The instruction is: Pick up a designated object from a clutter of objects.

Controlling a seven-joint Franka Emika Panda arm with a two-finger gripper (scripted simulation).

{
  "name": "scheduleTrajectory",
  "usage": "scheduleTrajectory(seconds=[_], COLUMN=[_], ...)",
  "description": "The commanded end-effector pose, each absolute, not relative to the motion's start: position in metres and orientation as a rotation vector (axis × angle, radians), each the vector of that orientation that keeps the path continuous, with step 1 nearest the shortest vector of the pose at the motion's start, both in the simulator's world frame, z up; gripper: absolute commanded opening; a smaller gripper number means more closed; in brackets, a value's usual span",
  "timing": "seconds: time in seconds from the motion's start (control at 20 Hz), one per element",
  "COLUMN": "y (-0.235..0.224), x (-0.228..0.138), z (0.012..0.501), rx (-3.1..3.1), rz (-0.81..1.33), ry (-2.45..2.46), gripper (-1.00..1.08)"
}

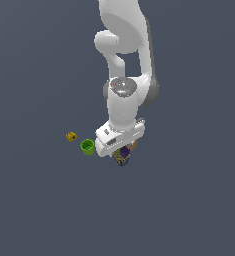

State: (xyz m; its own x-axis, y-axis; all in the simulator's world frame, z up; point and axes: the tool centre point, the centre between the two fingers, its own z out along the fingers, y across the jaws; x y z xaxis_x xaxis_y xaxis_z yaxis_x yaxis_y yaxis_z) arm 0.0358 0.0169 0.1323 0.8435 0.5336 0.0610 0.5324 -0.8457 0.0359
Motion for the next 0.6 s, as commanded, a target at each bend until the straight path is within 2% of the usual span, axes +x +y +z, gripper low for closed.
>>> scheduleTrajectory(seconds=[0.0, 0.3, 0.55], y=[0.016, 0.014, 0.014], x=[0.028, 0.017, 0.013], z=[0.112, 0.072, 0.059], rx=[3.006, 3.015, 3.017], rz=[0.071, 0.017, 0.0], ry=[0.869, 0.873, 0.875], gripper=[1.0, 1.0, 1.0])
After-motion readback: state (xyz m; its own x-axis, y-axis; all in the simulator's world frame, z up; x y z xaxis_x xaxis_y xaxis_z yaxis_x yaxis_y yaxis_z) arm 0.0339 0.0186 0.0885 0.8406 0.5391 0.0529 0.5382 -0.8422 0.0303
